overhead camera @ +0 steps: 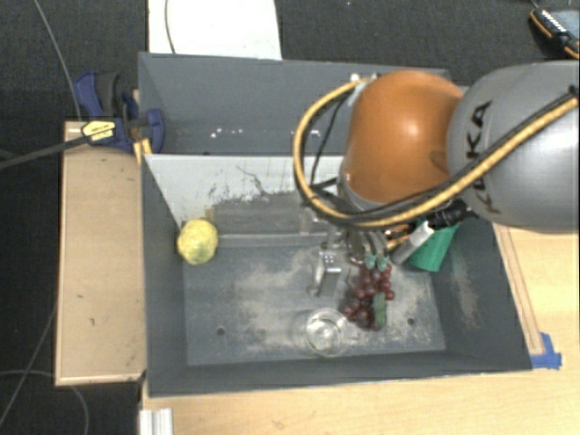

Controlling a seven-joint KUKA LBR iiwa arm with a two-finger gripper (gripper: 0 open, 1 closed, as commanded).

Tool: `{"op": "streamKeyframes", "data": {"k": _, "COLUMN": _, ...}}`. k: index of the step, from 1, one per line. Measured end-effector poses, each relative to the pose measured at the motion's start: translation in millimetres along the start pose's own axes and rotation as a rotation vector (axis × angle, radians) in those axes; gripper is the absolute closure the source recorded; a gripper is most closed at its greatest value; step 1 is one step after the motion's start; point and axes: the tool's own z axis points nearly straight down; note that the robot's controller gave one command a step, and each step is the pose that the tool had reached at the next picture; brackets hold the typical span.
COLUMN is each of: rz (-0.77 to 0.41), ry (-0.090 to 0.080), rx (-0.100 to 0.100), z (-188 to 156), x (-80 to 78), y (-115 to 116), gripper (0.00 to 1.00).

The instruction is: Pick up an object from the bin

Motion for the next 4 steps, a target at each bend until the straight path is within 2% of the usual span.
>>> {"op": "streamKeyframes", "data": {"k": 1, "rz": 0.0, "ry": 0.0, "rx": 0.0, "z": 0.0, "x": 0.0, "y": 0.0, "gripper": 0.0}}
{"op": "streamKeyframes", "data": {"k": 2, "rz": 0.162, "ry": -0.003, "rx": -0.001, "z": -34.0, "x": 20.4, "y": -5.9, "gripper": 0.0}}
{"op": "streamKeyframes", "data": {"k": 3, "rz": 0.06, "ry": -0.009, "rx": -0.002, "z": -54.8, "x": 32.0, "y": -20.4, "gripper": 0.0}}
{"op": "streamKeyframes", "data": {"k": 4, "rz": 0.275, "ry": -0.008, "rx": -0.004, "z": -22.8, "x": 10.6, "y": -7.3, "gripper": 0.0}}
